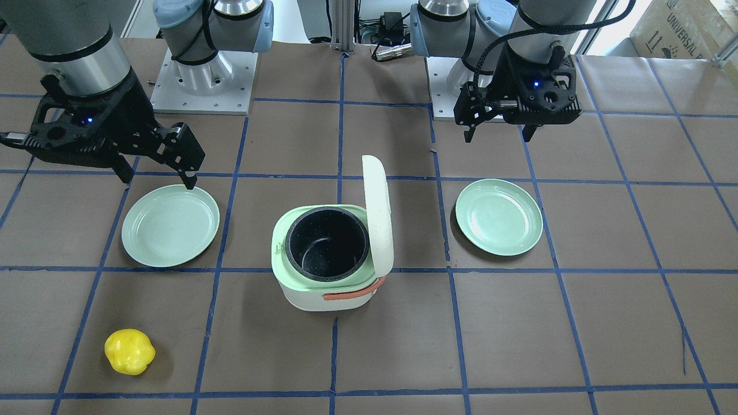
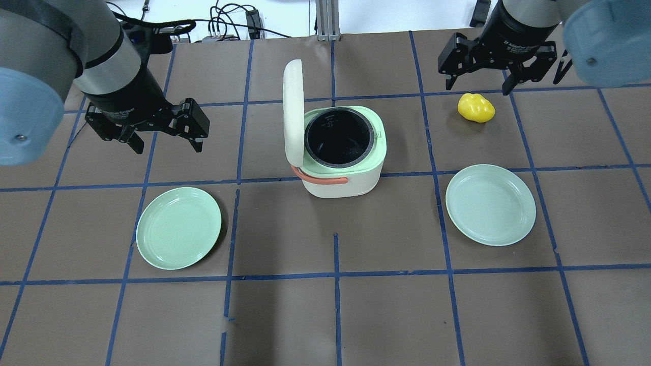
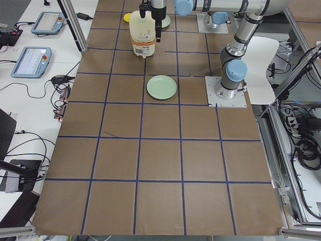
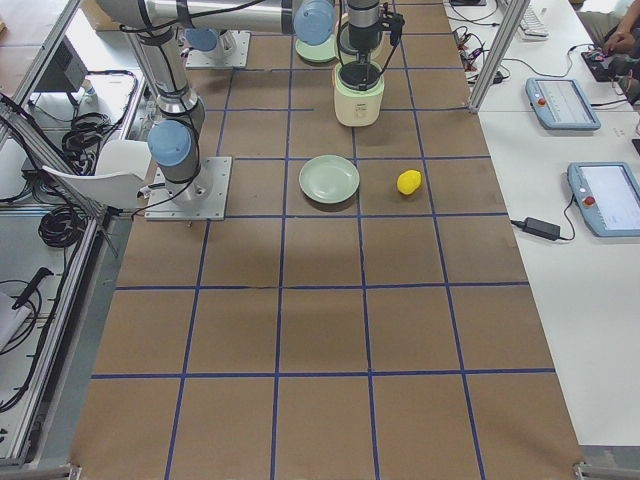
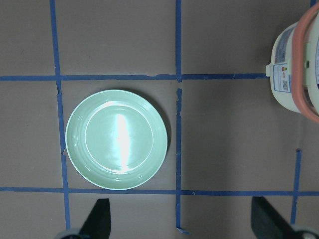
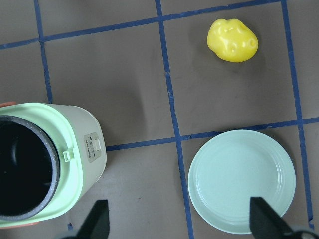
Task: Press rice cooker button
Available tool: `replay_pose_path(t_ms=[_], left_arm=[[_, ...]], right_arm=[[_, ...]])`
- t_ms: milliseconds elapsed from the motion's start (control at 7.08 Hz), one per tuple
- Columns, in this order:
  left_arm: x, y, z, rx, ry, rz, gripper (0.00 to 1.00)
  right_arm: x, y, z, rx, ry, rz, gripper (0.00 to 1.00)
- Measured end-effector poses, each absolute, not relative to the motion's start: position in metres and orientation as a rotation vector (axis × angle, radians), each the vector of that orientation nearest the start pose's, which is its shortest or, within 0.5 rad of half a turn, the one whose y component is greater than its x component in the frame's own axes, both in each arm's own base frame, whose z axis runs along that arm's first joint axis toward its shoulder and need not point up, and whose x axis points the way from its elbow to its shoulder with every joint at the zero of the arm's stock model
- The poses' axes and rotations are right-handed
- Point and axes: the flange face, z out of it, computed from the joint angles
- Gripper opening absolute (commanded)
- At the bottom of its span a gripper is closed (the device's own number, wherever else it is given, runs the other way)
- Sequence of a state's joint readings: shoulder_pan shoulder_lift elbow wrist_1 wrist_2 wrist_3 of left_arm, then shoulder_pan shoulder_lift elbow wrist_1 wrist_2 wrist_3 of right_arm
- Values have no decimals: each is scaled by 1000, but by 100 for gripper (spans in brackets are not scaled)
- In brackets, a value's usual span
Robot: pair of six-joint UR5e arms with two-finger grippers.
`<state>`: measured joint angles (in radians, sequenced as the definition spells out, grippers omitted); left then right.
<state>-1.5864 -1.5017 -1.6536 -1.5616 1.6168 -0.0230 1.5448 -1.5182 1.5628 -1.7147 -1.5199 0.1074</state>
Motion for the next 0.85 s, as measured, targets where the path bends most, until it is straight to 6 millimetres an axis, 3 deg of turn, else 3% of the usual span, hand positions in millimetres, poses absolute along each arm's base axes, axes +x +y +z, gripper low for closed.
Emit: replay_pose_path(t_ms=[847], left_arm=[[-136,-460,481,-12,3095,6,100]], right_arm=[[127,-521,477,180,3080,-92,98]])
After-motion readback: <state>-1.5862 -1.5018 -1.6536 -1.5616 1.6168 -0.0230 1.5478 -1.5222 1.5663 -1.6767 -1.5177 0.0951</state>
